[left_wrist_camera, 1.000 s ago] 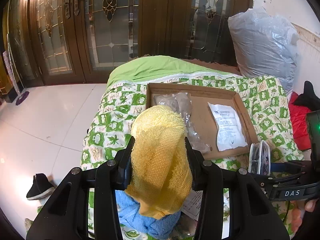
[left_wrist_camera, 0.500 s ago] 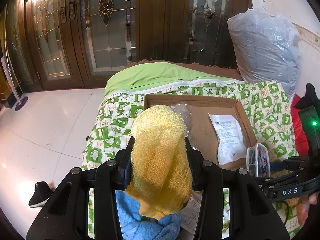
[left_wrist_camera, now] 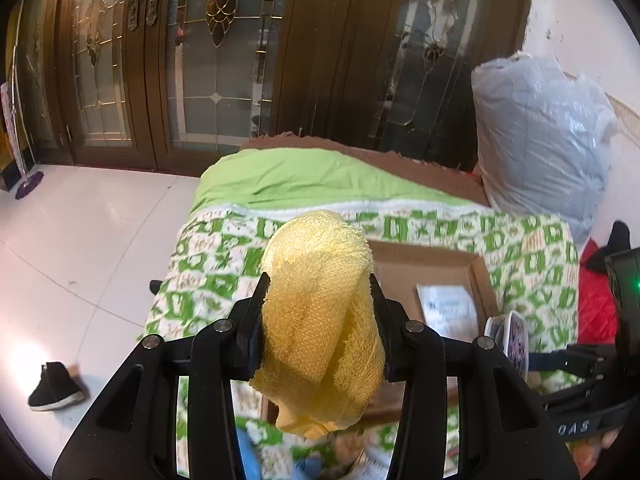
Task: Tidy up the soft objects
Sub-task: 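Place the yellow towel in the tray with left tool while right tool places the cartoon pouch there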
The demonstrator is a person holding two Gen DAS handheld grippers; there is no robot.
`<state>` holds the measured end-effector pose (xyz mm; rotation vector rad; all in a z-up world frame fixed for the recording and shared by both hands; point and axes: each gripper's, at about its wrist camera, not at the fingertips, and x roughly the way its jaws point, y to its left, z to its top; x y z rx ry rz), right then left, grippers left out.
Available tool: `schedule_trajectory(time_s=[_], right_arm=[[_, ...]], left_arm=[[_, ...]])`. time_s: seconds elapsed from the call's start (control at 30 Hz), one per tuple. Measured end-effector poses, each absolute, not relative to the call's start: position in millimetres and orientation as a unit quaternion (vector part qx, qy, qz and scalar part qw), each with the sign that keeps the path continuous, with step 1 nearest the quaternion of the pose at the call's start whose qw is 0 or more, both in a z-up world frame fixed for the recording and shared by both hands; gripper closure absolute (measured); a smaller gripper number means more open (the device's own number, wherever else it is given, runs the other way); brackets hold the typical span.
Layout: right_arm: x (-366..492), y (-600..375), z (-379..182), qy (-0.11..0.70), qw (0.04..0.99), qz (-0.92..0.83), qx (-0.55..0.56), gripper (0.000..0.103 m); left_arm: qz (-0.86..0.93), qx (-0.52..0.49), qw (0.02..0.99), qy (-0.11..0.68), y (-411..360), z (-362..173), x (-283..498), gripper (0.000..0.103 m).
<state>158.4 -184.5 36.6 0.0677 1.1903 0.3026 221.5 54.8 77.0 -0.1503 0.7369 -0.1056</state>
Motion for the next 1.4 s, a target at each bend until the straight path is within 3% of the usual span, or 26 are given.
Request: schedule_trajectory(time_s=[0.37, 0.9, 0.97, 1.0, 1.4], right_arm=[[191, -170, 21, 0.564, 0.816, 0.128, 0.029, 0.021], [213, -137, -34, 0.612, 0.782, 0.115, -0.017, 0.021], [212, -133, -39, 0.612, 0.782, 0.114, -0.028, 0.021], [211, -131, -40, 0.612, 0.782, 0.112, -0.032, 0.021], [208, -145, -28, 0.605, 0.790, 0.104, 0.006, 0.018]], left_arm=[[-0.042, -0.063, 0.909, 0.409, 44, 4, 248, 0.061], [-0.031, -0.034, 0.909, 0.415, 36, -14, 236, 0.058], [-0.033, -0.034, 0.908, 0.415, 35, -14, 235, 0.052], [-0.034, -0.037, 0.908, 0.415, 35, -14, 234, 0.044], [-0.039, -0.070, 0.912, 0.402, 46, 2, 219, 0.036]])
